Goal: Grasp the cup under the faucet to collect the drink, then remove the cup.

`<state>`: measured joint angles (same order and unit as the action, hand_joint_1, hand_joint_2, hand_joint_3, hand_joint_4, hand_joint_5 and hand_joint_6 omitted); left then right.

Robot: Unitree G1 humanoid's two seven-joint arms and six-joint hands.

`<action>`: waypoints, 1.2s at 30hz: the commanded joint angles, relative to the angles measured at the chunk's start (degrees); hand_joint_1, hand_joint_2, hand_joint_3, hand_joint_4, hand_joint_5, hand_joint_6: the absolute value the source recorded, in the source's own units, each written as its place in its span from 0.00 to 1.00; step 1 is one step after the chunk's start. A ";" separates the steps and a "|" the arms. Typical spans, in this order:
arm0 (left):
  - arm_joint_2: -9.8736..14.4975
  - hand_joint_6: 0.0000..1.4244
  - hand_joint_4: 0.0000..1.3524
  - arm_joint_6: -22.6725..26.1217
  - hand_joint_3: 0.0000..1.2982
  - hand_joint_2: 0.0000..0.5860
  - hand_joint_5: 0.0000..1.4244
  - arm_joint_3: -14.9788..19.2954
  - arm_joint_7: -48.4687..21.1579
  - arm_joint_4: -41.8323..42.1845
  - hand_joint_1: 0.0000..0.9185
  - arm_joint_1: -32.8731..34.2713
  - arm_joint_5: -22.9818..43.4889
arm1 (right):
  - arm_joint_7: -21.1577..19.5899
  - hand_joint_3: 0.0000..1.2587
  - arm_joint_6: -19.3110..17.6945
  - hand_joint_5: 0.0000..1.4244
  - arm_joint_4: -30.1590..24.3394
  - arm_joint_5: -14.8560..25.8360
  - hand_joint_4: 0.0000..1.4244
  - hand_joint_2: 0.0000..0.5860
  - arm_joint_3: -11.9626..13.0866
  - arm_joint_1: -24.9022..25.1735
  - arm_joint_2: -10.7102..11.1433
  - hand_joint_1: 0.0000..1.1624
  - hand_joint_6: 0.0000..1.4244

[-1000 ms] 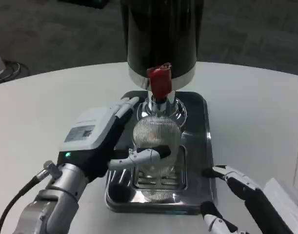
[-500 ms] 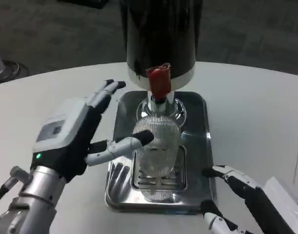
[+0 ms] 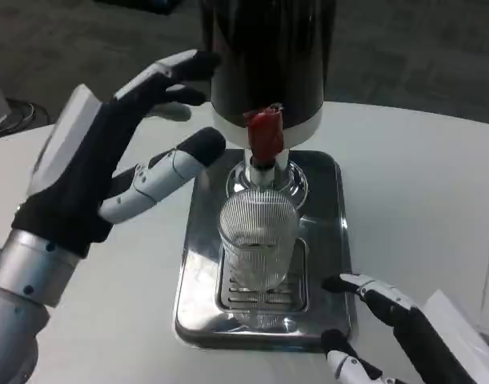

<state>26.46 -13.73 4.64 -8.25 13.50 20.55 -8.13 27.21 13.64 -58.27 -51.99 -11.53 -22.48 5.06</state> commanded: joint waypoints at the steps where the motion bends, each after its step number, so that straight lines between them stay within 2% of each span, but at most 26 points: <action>1: 0.59 0.29 0.17 1.85 0.19 0.17 0.24 -1.44 -5.98 -1.19 0.00 4.59 4.62 | -0.71 0.18 -0.39 0.12 0.02 0.31 0.11 0.83 0.36 -1.19 -0.03 0.26 0.12; 16: -0.83 0.32 0.18 4.63 0.20 0.17 0.26 -5.67 -15.35 -8.81 0.00 14.99 7.47 | -1.06 0.17 -0.07 0.13 -0.49 0.39 0.11 0.83 0.10 -2.28 -0.71 0.26 0.12; 31: -2.99 0.33 0.17 7.93 0.19 0.14 0.27 -7.26 -20.83 -15.94 0.00 19.00 10.48 | -0.76 0.18 -0.03 0.13 0.09 3.01 0.11 0.83 1.04 -2.37 0.11 0.26 0.12; 36: -2.66 0.33 0.17 8.50 0.19 0.13 0.26 -8.28 -22.80 -17.83 0.00 19.84 10.10 | -0.97 0.18 0.02 0.13 -0.28 3.70 0.11 0.83 1.03 -3.00 0.11 0.26 0.12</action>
<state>23.52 -5.93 -2.99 -29.65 -3.37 39.57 1.95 26.52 13.63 -58.44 -49.12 -10.52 -24.64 5.19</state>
